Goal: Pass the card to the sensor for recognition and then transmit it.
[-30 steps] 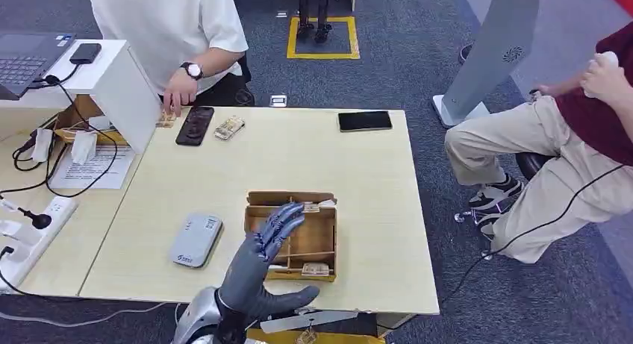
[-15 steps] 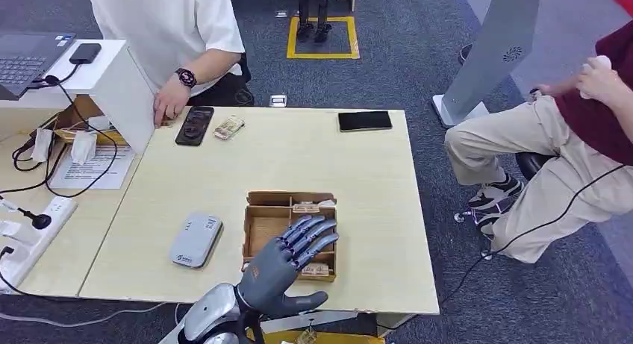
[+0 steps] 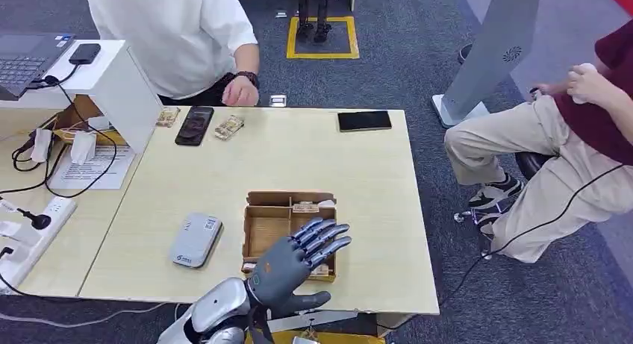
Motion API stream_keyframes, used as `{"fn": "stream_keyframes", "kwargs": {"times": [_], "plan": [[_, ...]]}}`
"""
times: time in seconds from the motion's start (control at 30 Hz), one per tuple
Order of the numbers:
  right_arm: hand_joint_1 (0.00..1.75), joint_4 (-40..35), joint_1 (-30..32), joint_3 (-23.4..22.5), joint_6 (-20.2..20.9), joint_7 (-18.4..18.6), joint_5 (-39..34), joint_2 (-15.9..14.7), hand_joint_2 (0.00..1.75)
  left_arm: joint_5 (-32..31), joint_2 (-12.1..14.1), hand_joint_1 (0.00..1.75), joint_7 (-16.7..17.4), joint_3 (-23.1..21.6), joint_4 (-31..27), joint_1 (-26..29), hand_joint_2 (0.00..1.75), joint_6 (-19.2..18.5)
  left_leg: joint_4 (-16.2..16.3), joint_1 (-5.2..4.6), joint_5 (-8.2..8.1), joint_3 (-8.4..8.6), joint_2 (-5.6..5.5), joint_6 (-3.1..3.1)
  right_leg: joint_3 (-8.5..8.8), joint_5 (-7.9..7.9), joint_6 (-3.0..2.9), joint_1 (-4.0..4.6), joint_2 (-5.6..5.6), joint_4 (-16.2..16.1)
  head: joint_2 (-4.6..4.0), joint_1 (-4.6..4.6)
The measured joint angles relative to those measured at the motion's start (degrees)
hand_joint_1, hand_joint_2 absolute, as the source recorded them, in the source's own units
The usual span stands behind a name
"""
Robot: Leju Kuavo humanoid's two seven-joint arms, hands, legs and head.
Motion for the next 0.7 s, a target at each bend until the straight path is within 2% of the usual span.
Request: {"fn": "stream_keyframes", "kwargs": {"times": [0.07,0.13,0.4,0.53,0.7], "plan": [[0.00,-0.5,0.5,1.1,0.0,0.2,-1.3,-0.1,1.75,-0.9,0.0,0.00,0.6,0.0,0.4,0.0,1.75,0.2,0.0,0.00,0.00,0.00,0.01,0.00,-0.01,0.00,0.00,0.00,0.01,0.0,0.00,-0.02],[0.00,-1.4,1.5,3.2,0.0,1.9,-3.0,-0.2,1.75,-2.1,0.0,0.00,1.7,-0.2,0.7,0.0,1.75,0.3,0.0,0.00,0.00,-0.01,-0.01,0.00,0.00,0.00,-0.01,0.00,-0.01,0.0,0.00,-0.02],[0.00,-5.7,6.3,12.6,0.0,8.0,-4.8,-0.4,1.75,-9.4,0.0,0.00,8.1,-0.9,3.6,-0.3,1.75,0.3,0.0,0.00,-0.05,-0.03,0.00,-0.05,-0.04,-0.02,0.00,0.00,0.04,0.0,0.00,-0.02],[0.00,-6.9,7.4,15.0,0.0,8.6,-4.9,-0.4,1.75,-11.8,-0.6,0.00,10.0,-1.2,5.2,-1.0,1.75,0.3,0.0,0.00,-0.04,-0.01,0.00,-0.05,-0.02,-0.01,0.00,0.00,0.04,0.0,0.00,0.00],[0.00,-10.3,11.0,20.4,0.0,12.9,-6.5,-0.4,1.75,-14.9,-0.7,0.00,12.6,-1.7,6.9,-1.0,1.75,0.3,0.0,0.00,-0.05,-0.04,-0.03,-0.06,-0.01,-0.02,0.00,0.00,0.00,0.0,0.00,-0.02]]}}
